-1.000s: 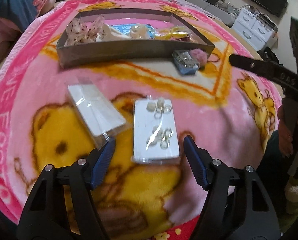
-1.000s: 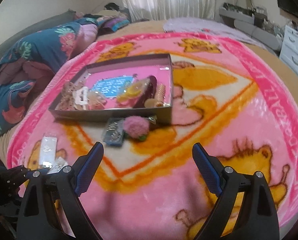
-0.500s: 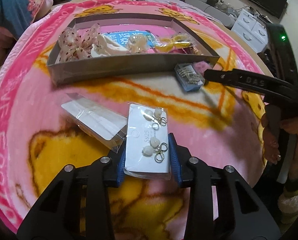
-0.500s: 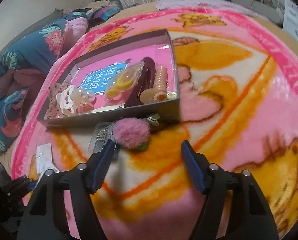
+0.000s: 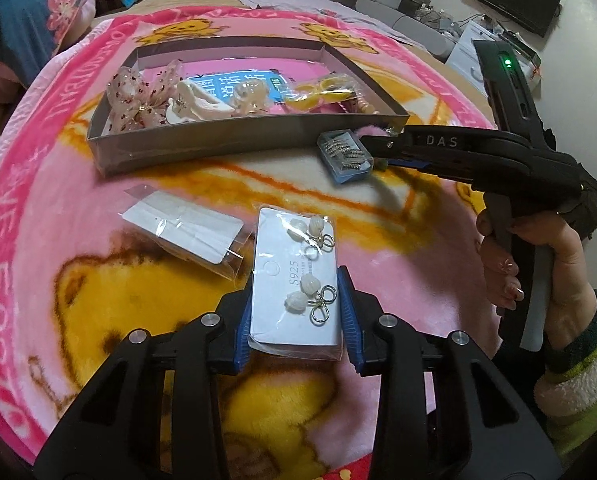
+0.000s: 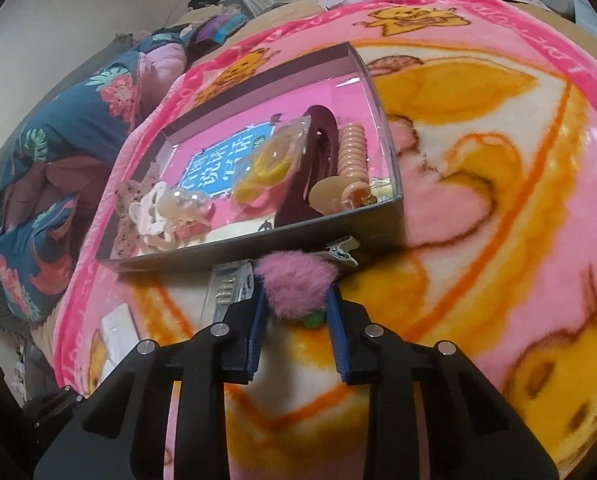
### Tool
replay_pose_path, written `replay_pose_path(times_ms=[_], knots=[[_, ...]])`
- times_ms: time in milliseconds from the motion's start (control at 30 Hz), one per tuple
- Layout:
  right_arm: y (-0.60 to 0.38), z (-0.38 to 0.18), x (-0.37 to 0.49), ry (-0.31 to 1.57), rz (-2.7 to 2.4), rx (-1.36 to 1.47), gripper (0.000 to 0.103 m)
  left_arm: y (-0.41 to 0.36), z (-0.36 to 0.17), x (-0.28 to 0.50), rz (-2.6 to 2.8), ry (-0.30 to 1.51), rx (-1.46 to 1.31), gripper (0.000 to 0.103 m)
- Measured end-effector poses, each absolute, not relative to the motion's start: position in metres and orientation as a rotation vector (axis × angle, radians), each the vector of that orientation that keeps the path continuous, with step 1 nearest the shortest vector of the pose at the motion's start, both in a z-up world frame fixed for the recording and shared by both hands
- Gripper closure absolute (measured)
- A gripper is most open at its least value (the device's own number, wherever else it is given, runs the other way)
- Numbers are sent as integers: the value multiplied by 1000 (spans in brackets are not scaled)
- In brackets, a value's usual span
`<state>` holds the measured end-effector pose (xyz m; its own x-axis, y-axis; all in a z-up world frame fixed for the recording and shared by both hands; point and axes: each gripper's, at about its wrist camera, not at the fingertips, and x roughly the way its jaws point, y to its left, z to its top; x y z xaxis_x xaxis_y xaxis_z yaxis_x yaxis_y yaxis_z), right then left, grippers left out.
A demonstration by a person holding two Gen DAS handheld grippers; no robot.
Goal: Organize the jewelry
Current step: 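Carry the earring card and pom-pom clip into the box and open both tools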
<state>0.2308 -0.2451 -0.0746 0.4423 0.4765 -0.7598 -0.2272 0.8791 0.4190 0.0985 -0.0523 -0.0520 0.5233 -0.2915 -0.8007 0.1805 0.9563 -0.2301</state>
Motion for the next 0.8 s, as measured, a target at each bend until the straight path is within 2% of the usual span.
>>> replay_pose_path(times_ms=[433, 800], knots=[[-295, -41, 191, 906, 414, 347, 77, -62, -38, 80, -328, 979, -114, 75], [-293, -8, 169, 763, 397, 208, 77, -51, 4, 102, -294, 874, -121, 75]])
